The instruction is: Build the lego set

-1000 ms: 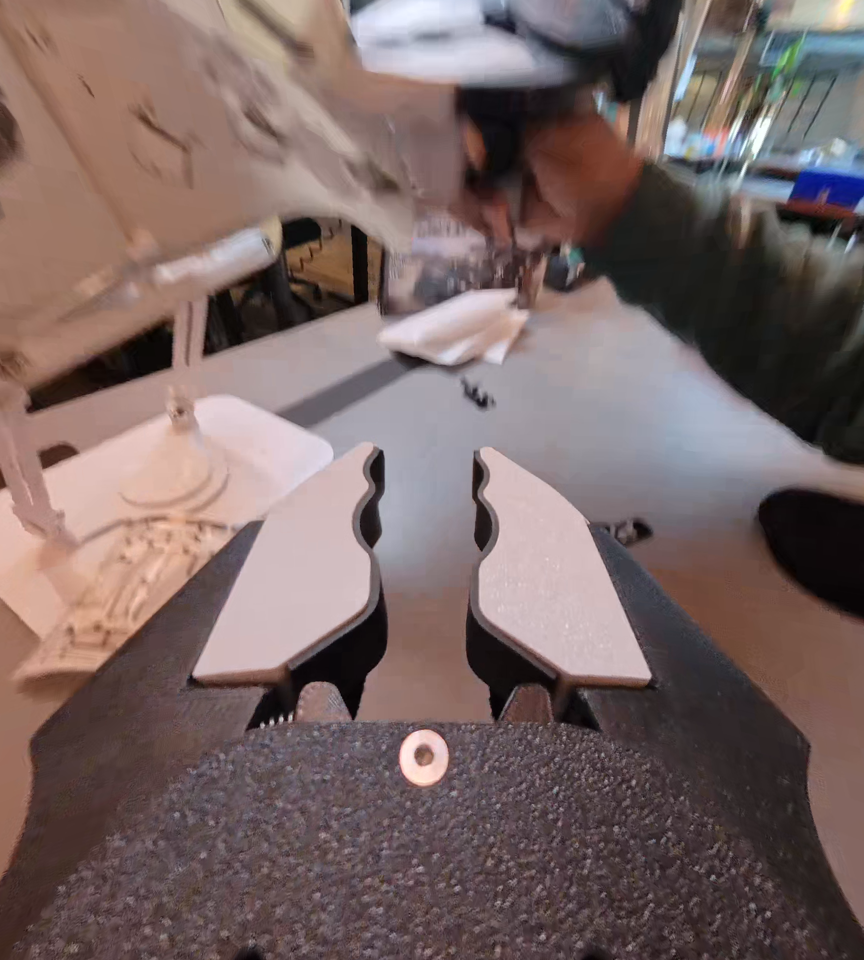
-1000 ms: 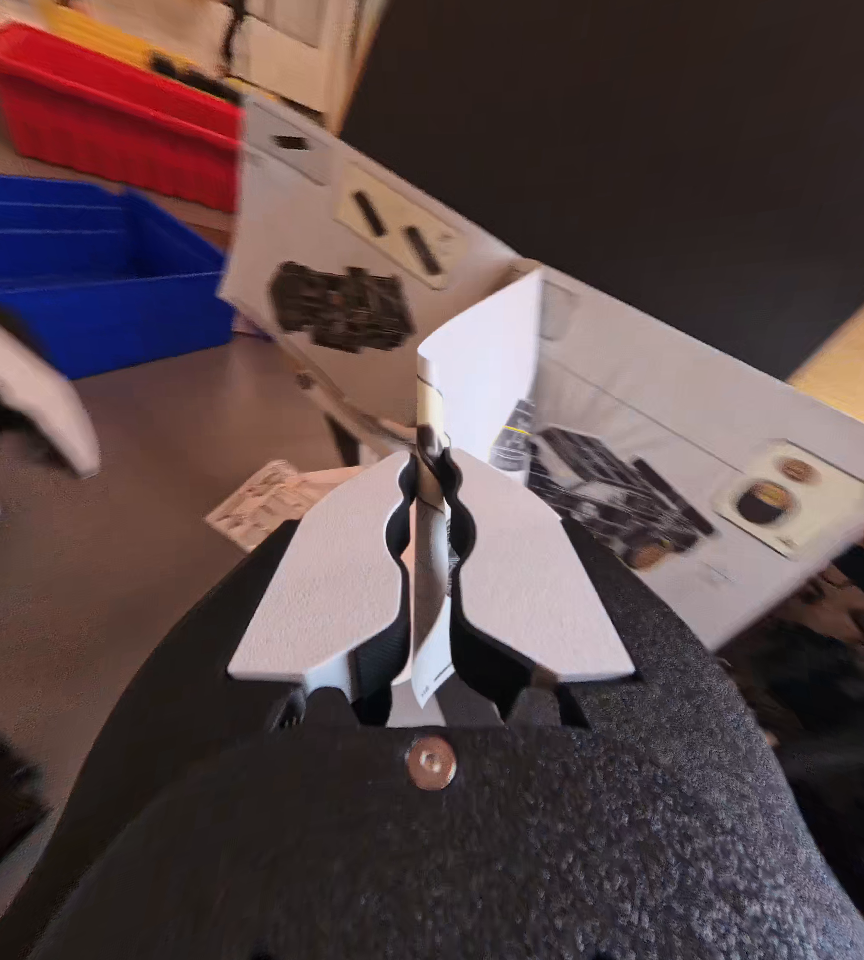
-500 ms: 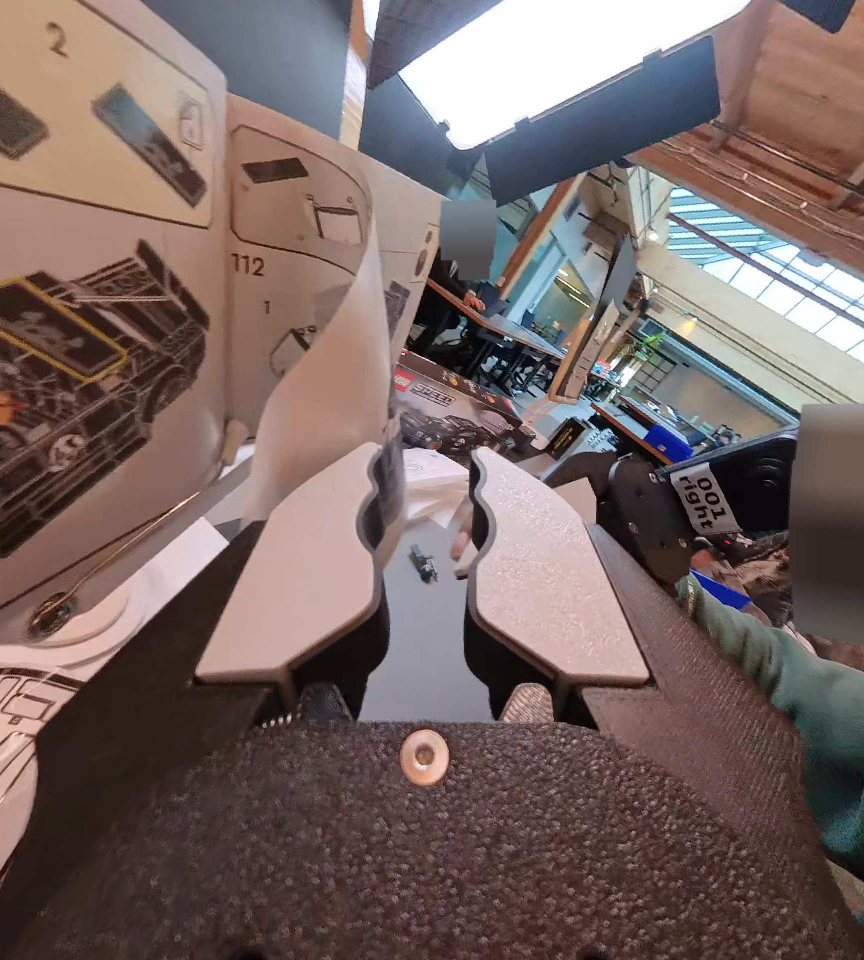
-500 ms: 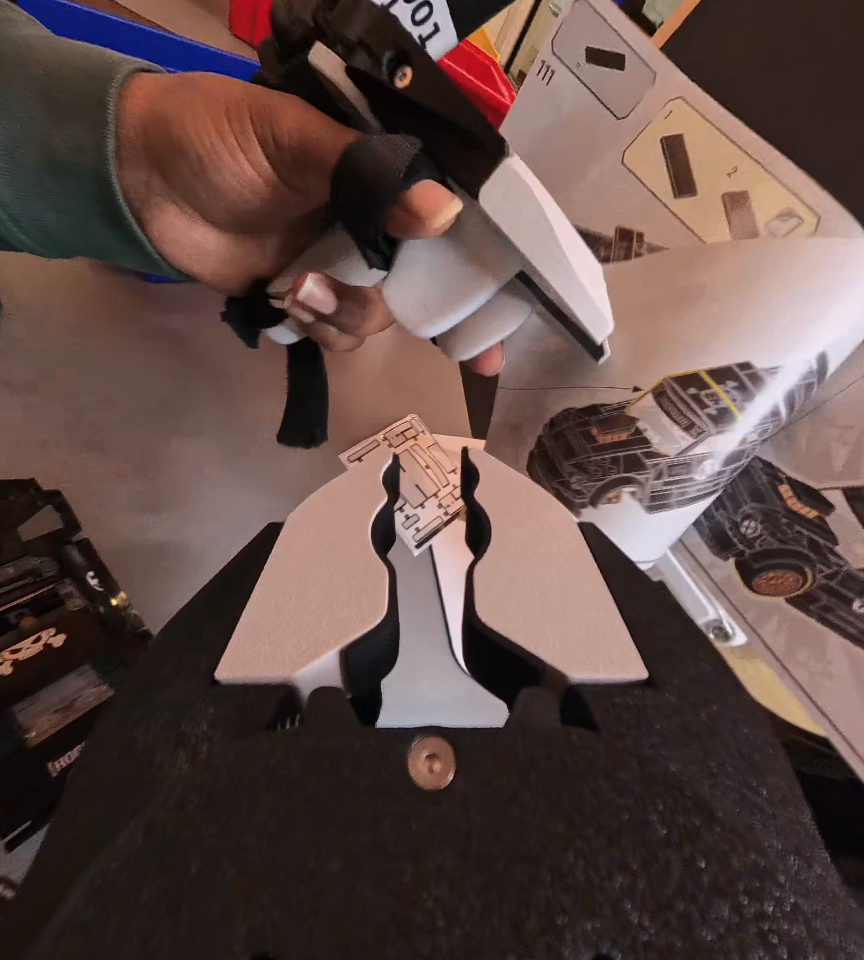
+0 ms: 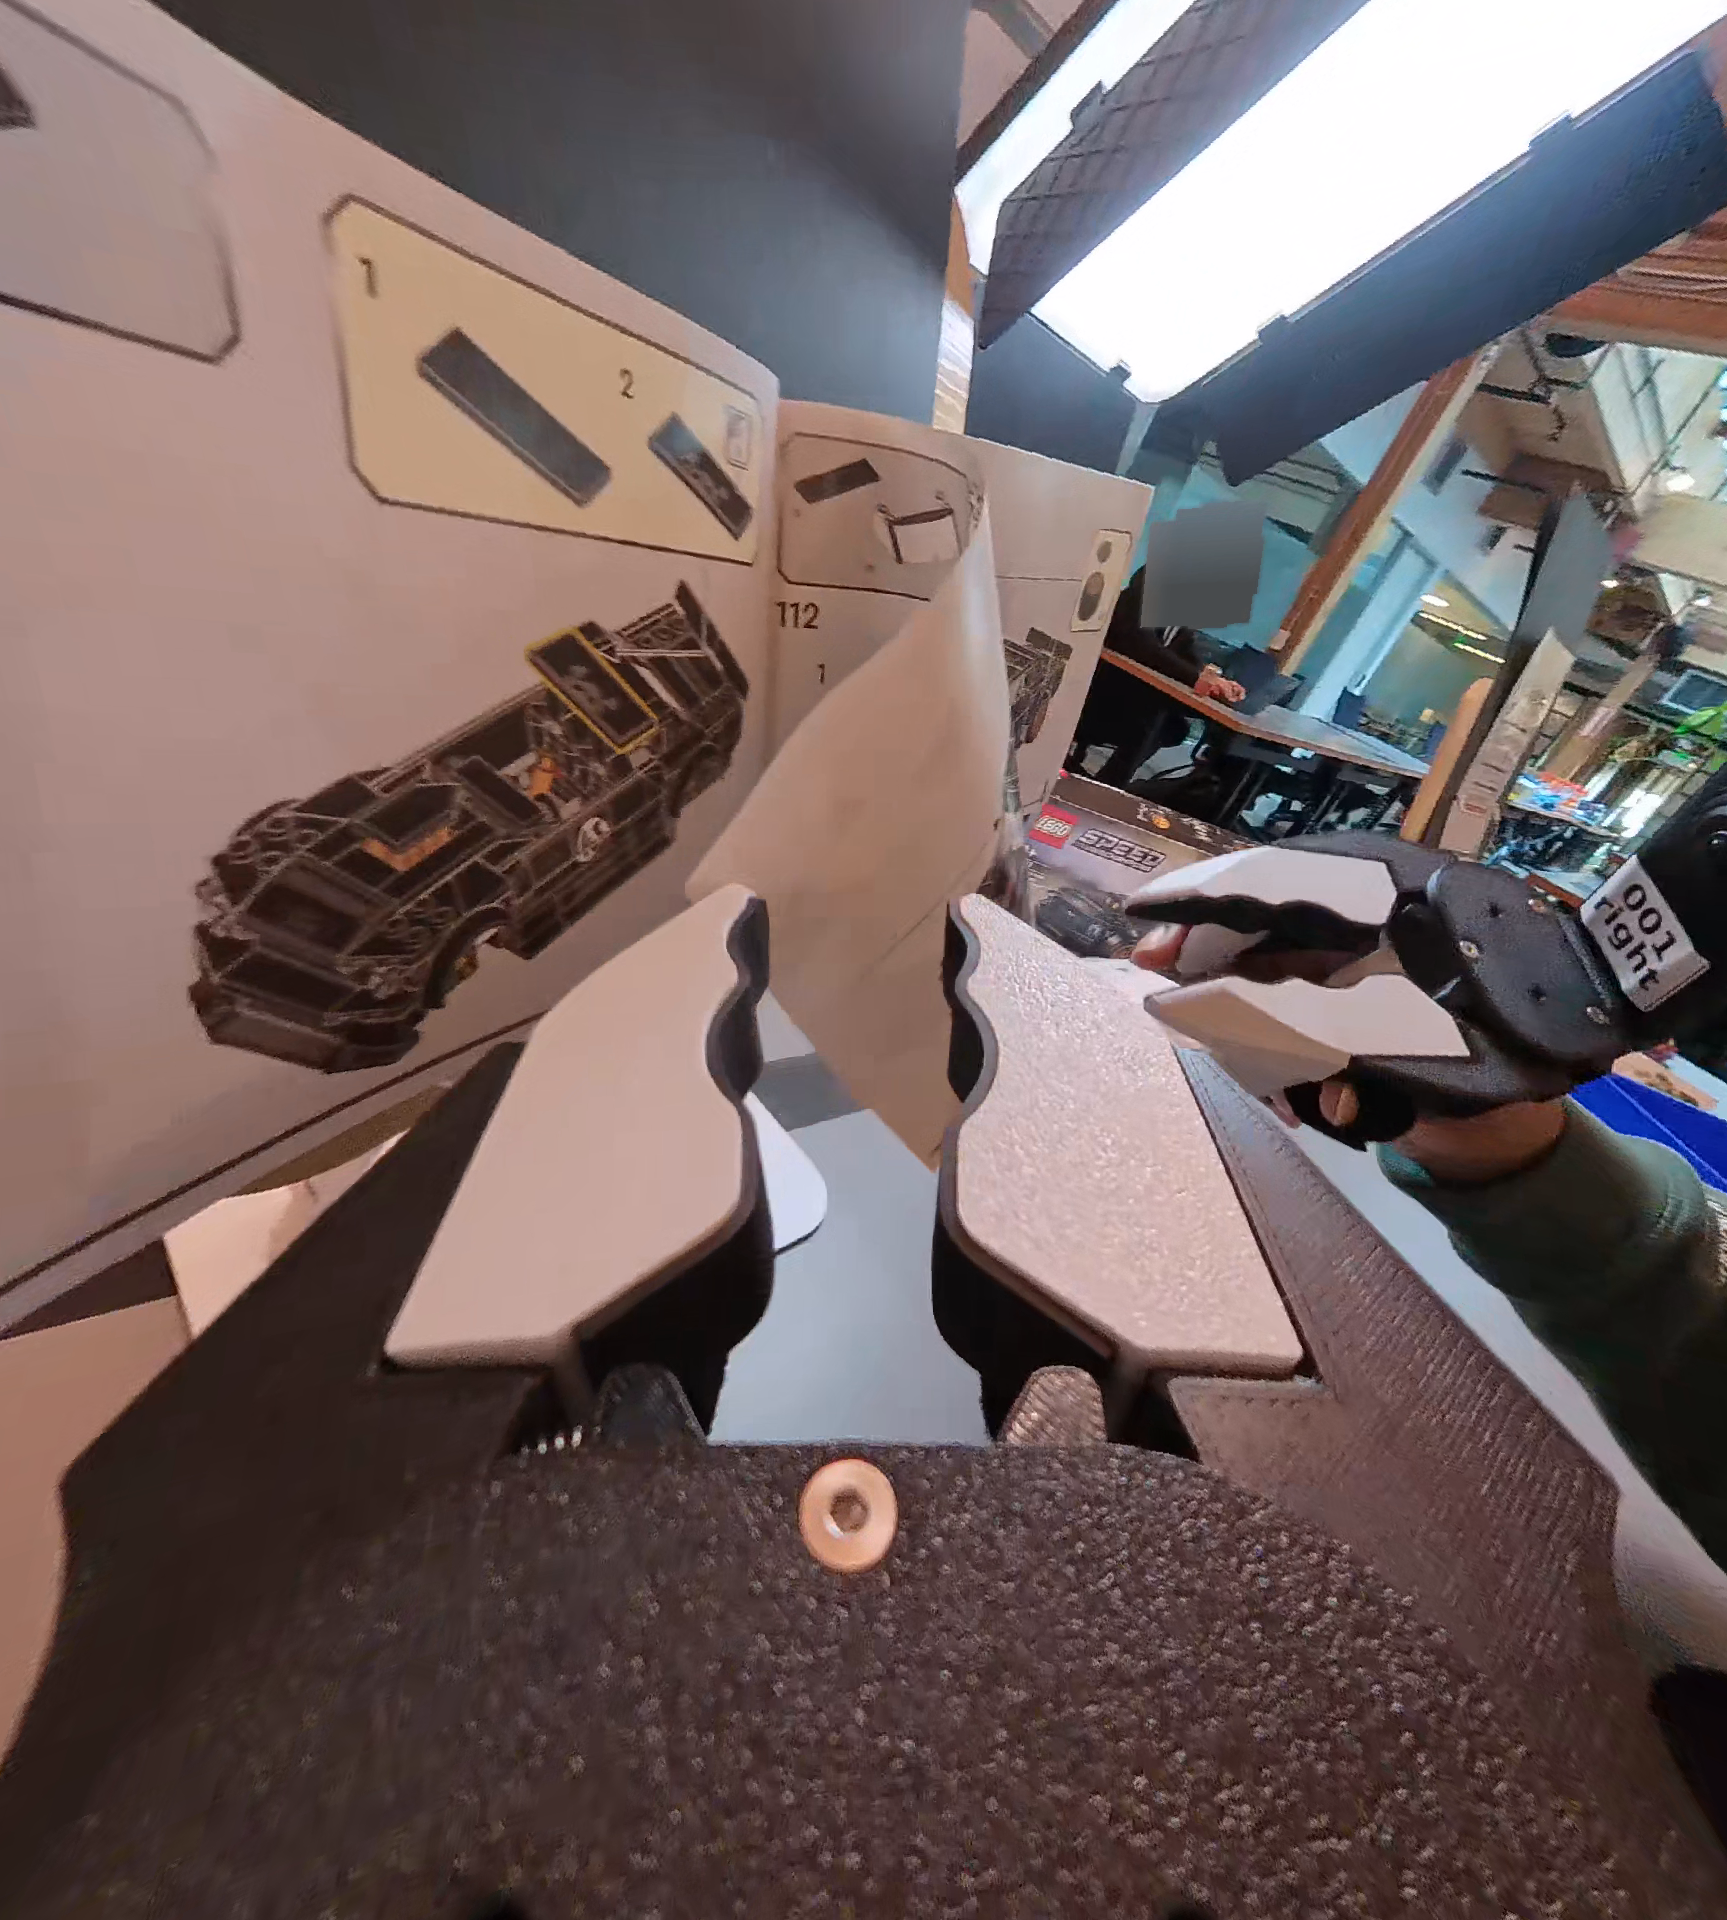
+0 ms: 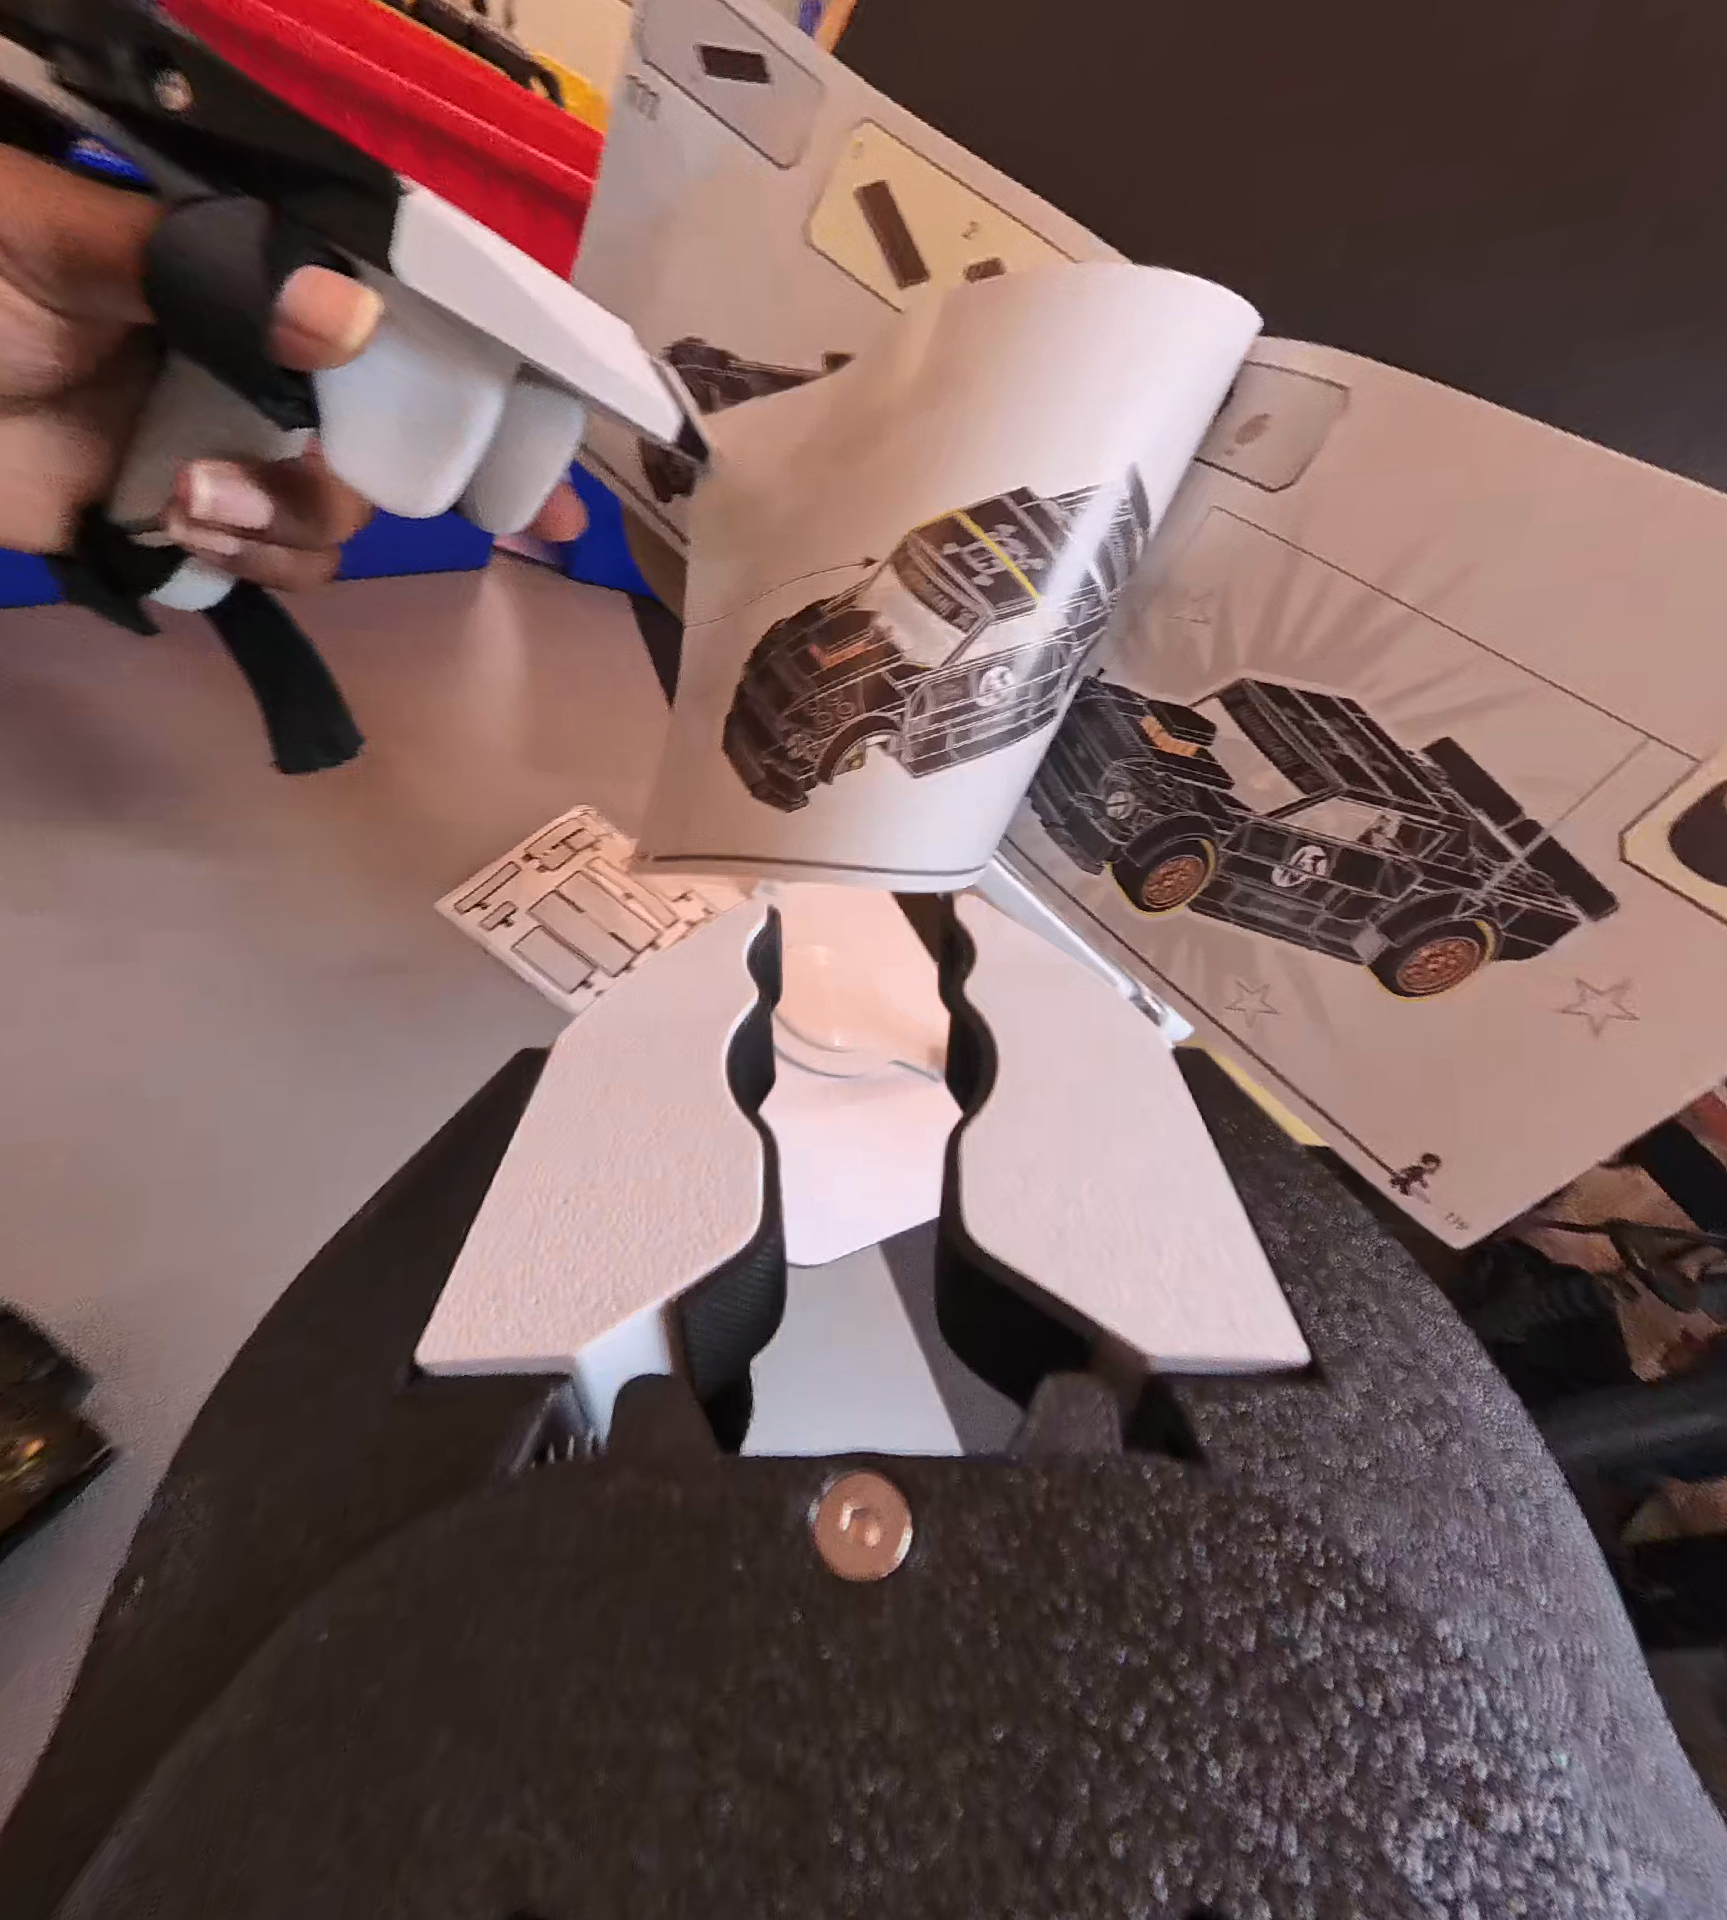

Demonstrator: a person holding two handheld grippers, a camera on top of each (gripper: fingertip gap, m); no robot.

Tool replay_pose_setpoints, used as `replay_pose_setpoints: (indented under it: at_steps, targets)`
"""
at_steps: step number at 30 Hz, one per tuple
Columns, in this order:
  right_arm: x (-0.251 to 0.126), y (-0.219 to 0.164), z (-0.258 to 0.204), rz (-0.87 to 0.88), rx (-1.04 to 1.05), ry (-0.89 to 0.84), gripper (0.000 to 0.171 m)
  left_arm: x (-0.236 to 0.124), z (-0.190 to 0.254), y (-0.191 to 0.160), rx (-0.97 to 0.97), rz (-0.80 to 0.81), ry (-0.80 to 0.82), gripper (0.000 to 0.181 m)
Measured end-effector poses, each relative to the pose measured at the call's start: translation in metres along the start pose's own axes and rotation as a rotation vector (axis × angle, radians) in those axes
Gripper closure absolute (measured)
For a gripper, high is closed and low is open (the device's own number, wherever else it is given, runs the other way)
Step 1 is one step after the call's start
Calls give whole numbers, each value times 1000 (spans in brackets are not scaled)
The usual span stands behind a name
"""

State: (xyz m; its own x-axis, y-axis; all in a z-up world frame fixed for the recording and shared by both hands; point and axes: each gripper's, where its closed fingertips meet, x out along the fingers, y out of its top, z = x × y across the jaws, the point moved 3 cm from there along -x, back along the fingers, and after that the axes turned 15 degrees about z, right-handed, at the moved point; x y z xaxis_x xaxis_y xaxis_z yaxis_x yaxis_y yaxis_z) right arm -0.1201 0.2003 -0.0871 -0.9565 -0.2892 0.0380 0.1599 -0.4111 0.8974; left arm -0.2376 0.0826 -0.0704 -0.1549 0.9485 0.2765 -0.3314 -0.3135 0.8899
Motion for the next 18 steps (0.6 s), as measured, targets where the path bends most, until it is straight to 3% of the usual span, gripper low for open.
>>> replay_pose_setpoints:
  at_steps: [4, 12, 16, 18]
  targets:
    - [23, -8, 7, -37, 8, -4, 139, -4, -9, -1, 16, 1, 37, 145]
    - [48, -13, -2, -37, 38, 36, 136, -15, -12, -34, -75, -108, -4, 120]
    - [50, -14, -8, -38, 48, 52, 136, -11, 4, -41, -80, -116, -124, 136]
    - [50, -15, -11, -44, 44, 58, 136, -9, 10, -40, -47, -115, -163, 156]
